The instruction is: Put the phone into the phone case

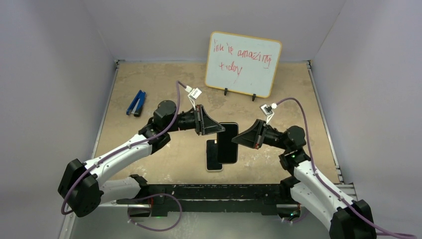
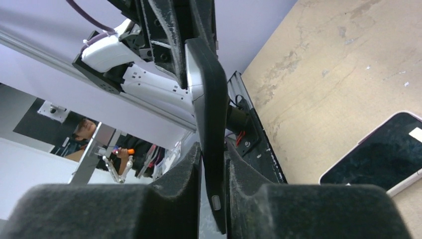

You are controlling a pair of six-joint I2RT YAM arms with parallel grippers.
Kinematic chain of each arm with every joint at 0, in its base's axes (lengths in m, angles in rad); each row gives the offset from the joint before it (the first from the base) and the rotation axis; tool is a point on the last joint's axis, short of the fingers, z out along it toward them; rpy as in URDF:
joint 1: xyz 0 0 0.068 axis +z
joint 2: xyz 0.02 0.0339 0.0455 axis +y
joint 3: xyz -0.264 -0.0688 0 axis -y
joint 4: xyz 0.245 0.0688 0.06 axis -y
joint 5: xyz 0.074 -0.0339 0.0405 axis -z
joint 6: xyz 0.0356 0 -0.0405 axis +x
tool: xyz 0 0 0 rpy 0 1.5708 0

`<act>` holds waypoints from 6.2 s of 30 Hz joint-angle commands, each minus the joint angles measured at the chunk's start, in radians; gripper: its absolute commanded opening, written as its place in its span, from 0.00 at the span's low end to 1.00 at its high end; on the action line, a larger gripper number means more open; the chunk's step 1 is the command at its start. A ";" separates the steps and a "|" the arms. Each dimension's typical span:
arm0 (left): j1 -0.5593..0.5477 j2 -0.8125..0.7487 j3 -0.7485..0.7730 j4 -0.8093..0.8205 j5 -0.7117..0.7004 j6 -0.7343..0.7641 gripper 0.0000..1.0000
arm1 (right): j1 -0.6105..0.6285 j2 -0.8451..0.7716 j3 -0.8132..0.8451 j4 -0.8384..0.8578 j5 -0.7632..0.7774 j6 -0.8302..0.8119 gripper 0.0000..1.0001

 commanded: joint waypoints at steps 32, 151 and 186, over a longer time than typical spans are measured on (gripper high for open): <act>-0.001 0.019 -0.102 0.295 0.174 -0.091 0.00 | 0.008 0.043 0.234 -0.381 -0.029 -0.267 0.51; 0.201 -0.018 -0.229 0.438 -0.052 -0.263 0.00 | 0.058 0.168 0.016 -0.116 -0.016 -0.077 0.31; 0.199 0.049 -0.103 0.274 0.302 -0.176 0.00 | 0.108 0.260 0.184 -0.161 0.036 -0.149 0.55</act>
